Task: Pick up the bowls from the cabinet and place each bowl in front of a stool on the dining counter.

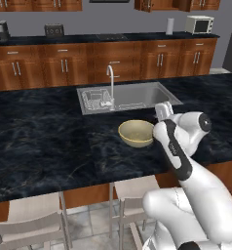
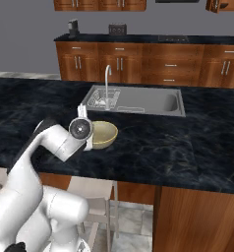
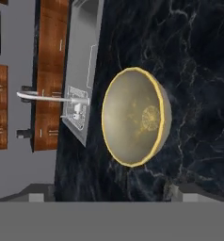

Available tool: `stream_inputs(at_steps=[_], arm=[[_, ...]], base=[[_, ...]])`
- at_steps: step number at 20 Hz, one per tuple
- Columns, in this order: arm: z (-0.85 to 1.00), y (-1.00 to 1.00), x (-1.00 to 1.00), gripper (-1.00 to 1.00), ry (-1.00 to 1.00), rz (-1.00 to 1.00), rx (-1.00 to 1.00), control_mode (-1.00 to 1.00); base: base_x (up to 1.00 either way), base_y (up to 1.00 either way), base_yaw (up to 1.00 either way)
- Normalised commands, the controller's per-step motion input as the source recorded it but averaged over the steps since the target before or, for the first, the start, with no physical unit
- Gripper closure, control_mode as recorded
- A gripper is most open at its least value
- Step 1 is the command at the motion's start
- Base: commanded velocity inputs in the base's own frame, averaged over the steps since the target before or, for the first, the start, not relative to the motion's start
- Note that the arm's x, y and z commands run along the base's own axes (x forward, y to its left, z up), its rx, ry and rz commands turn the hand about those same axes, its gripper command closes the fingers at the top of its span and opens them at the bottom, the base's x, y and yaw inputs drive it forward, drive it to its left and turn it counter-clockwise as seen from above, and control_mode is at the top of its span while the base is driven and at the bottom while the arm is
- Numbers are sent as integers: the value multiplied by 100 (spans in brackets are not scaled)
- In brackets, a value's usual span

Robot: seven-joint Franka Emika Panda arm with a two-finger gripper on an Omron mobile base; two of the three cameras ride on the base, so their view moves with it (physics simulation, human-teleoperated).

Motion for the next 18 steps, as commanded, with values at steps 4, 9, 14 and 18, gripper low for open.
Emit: stream_inputs(at_steps=[4, 9, 14, 18], arm=[[100, 0, -98, -100, 11, 0, -11, -100], [100, 0, -84, -100, 33, -3, -7, -100], [100, 0, -71, -100, 37, -1, -1, -100], [63, -21, -25, -100, 5, 0, 0, -100]], base=[[0, 0, 0], [0, 0, 0], [0, 0, 0], [0, 0, 0]])
